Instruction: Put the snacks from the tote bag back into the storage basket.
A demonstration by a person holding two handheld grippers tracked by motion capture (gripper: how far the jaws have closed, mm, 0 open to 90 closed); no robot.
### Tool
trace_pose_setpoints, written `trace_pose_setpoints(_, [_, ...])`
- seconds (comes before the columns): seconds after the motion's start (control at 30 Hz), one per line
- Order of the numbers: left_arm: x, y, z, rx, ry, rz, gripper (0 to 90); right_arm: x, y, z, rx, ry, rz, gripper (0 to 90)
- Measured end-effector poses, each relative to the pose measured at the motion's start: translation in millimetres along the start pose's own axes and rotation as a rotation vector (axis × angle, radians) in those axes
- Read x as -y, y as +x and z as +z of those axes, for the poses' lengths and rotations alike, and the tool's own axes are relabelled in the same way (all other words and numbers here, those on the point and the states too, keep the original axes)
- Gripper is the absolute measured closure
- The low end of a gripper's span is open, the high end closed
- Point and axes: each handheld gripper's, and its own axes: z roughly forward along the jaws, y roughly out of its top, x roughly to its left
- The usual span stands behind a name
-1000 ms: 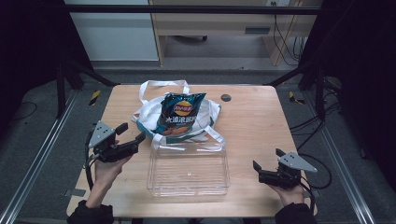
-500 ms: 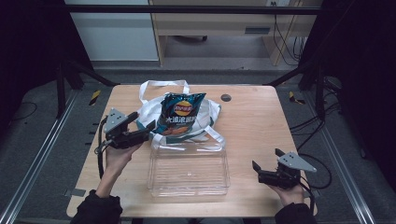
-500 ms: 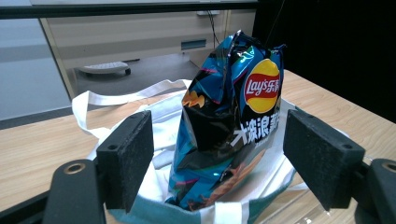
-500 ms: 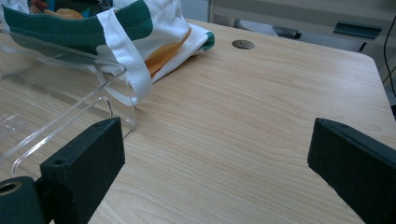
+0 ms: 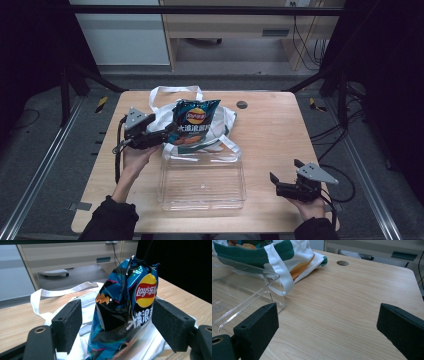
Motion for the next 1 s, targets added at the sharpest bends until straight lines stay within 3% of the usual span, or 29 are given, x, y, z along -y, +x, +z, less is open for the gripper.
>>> trace_pose_setpoints(0.5, [-17.5,-5.0,19.7,-0.004,0.01,0.011,24.6,-0.1,-0.9,0.1,0.002,-0.001,0.001,4.2])
trace_pose_setpoints(0.67, [-22.4,-7.9,24.9,-0.008,0.013,0.034,26.2,-0.1,-0.9,-0.1,0.002,-0.002,0.002,4.2])
trace_pose_setpoints(1.0, [-24.6,-13.4,39.4,-0.005,0.041,0.042,32.7,0.0,-0.8,0.1,0.0,-0.002,0.0,4.2])
